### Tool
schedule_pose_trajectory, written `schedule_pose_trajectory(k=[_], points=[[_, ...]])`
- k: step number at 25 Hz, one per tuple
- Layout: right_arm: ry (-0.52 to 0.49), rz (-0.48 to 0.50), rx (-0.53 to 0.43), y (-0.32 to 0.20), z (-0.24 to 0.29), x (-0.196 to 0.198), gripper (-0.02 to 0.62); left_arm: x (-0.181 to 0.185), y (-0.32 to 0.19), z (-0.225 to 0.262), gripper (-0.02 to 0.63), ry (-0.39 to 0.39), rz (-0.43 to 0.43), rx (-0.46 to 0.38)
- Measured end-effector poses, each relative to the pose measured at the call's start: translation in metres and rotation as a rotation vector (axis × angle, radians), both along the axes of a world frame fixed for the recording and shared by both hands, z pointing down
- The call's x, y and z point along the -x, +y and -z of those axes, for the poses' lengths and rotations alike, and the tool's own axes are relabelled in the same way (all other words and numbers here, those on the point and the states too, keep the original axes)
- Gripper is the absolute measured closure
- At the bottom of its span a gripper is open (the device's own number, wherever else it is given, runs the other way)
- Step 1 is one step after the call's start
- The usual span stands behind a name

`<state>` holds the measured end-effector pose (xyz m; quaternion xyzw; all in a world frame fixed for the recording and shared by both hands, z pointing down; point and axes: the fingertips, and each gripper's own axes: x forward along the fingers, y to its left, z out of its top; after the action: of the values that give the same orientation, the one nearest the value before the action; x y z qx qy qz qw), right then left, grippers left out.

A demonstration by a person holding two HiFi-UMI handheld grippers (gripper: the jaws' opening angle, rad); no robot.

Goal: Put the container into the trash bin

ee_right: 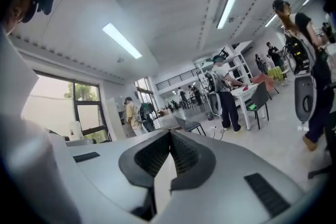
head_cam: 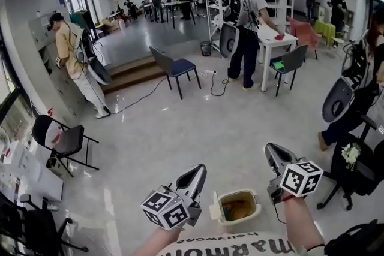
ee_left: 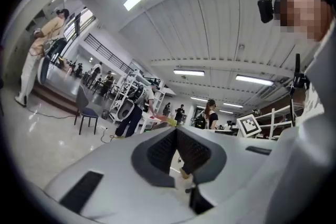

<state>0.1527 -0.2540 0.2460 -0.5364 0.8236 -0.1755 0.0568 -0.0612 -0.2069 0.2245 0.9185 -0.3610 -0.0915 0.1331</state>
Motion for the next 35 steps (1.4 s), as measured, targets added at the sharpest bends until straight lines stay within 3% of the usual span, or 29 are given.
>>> schedule_pose_trajectory(k=[6,10,16,24,35], points=[[0.000,-0.070,-0.035,0.068,0.020,0.043,0.592,0.054,0.061,0.015,0.612,-0.041,-0.035,-0.047],[-0.010,-0.126,-0.076,0.128,0.025,0.071,0.592,0.099,0.107,0.015,0.612,-0.016,-0.048,-0.055],[-0.012,-0.222,-0.057,0.235,0.026,0.111,0.592,0.141,0.176,0.018,0.612,0.010,-0.117,-0.058],[-0.064,-0.304,-0.028,0.338,0.025,0.125,0.592,0.157,0.249,0.025,0.612,0.057,-0.185,-0.051],[-0.025,-0.257,0.005,0.378,0.017,0.118,0.592,0.152,0.298,0.015,0.612,0.071,-0.140,-0.003]])
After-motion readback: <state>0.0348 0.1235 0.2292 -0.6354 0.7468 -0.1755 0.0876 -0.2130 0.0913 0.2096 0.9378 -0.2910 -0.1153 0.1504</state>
